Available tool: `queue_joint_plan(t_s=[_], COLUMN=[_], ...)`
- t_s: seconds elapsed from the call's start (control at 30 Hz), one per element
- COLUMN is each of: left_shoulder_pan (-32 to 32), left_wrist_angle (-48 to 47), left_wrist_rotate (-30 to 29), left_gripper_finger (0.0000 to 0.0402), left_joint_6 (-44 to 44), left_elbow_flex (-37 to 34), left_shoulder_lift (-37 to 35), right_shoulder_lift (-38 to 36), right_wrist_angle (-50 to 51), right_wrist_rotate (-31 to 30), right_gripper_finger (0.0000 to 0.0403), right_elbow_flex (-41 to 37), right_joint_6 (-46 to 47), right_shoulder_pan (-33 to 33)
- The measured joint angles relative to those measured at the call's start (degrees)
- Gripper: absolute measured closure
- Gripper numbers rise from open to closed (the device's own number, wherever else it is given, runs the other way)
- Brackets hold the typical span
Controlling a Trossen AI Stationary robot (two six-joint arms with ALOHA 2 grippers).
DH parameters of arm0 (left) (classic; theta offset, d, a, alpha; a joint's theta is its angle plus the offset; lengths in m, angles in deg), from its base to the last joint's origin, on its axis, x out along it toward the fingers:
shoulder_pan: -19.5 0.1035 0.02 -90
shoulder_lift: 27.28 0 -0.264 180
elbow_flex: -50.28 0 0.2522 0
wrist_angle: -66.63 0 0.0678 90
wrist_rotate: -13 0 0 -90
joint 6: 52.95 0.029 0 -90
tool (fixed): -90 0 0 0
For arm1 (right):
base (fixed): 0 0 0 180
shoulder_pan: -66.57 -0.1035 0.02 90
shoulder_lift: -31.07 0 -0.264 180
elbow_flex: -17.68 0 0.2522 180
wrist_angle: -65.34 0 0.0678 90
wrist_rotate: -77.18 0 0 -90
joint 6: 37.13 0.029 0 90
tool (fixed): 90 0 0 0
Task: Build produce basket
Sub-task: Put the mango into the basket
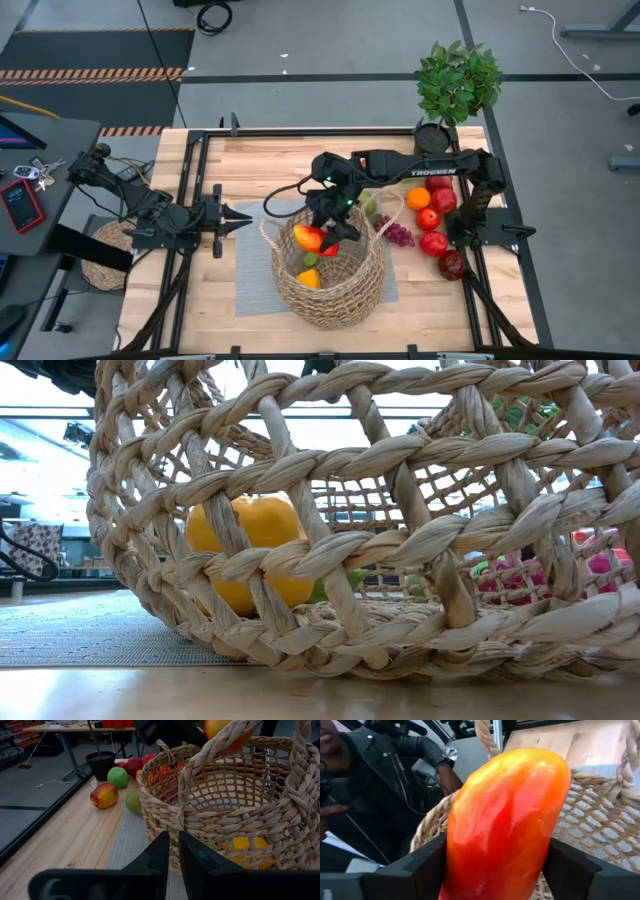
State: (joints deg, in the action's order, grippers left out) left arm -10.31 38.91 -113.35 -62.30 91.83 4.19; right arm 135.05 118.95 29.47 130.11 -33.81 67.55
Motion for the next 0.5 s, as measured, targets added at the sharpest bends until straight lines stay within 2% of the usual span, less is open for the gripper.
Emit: queue_joint_plan(t_s=[0.17, 0.5], left_shoulder_pan=[-0.01, 0.01], left_wrist_angle=[0.00, 0.00], left_wrist_rotate=[-0.01, 0.01], left_gripper_finger=[0.0353, 0.0353], left_joint_6=[0.00, -0.09], left_elbow_flex=[0.00, 0.00], left_shoulder_lift=[-0.01, -0.01], right_shoulder_lift=[0.00, 0.00], right_wrist_angle=[1.15, -5.71], right_wrist_rotate=[-4.20, -11.16], right_gripper_finger=[0.0117, 0.0117], right_elbow_flex=[-1.35, -9.93], right_joint_6=[-0.54, -2.99], right_shoulder_pan=[-0.32, -2.89])
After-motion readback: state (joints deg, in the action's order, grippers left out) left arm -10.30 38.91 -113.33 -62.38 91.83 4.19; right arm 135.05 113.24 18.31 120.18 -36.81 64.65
